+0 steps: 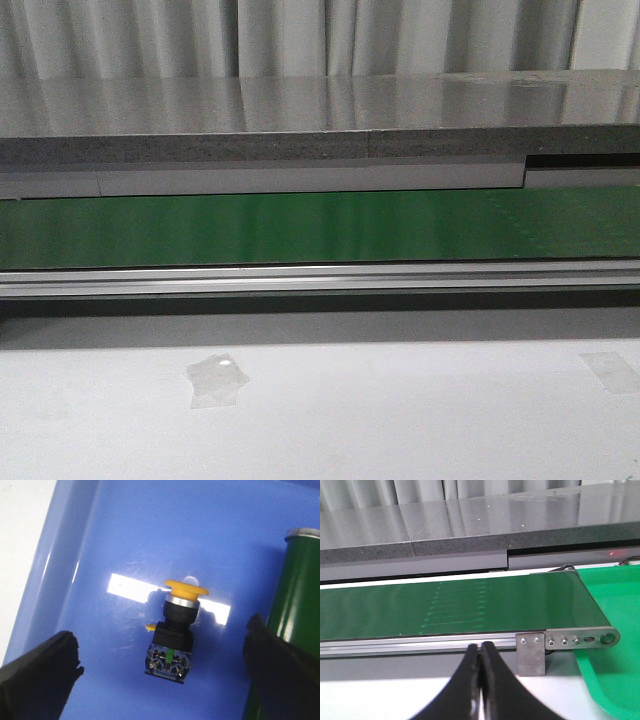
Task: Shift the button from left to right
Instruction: 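Close the left gripper around the black body of the yellow button, then lift the button with the left gripper and set it on the belt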
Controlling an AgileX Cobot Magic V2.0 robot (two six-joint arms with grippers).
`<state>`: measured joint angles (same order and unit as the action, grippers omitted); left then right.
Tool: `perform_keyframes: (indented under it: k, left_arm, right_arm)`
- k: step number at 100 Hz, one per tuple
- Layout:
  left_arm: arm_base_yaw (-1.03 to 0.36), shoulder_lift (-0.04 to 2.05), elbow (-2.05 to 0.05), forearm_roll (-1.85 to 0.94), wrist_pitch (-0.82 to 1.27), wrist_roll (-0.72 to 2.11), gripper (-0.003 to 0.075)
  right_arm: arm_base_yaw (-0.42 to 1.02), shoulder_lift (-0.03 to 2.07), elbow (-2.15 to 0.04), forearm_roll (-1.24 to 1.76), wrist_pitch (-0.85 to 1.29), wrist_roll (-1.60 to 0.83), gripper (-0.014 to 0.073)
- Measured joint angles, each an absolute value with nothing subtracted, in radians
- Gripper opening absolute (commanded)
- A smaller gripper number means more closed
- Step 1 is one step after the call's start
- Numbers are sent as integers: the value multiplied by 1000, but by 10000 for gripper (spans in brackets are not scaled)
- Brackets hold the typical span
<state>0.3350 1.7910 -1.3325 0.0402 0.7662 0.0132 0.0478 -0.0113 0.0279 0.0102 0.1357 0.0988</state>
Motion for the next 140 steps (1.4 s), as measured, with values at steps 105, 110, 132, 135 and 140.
perform_keyframes:
  k: [105,110,132,135,140]
  left_arm:
    - [344,1964,-1349,-10,688,13,638]
    - [344,1975,-1349,-12,686,13,638]
    - [345,2023,-1351,-22,682,8,638]
    - [346,2024,-1351,-23,683,8,635]
    - [346,2024,-1351,-28,678,8,604]
  right_arm:
    - [48,-11,28,10,136,99,-68]
    - [48,-11,28,10,136,99,-68]
    - [48,-11,28,10,136,99,-68]
    - [48,-11,28,10,136,99,-68]
    - [48,-11,28,10,136,99,-68]
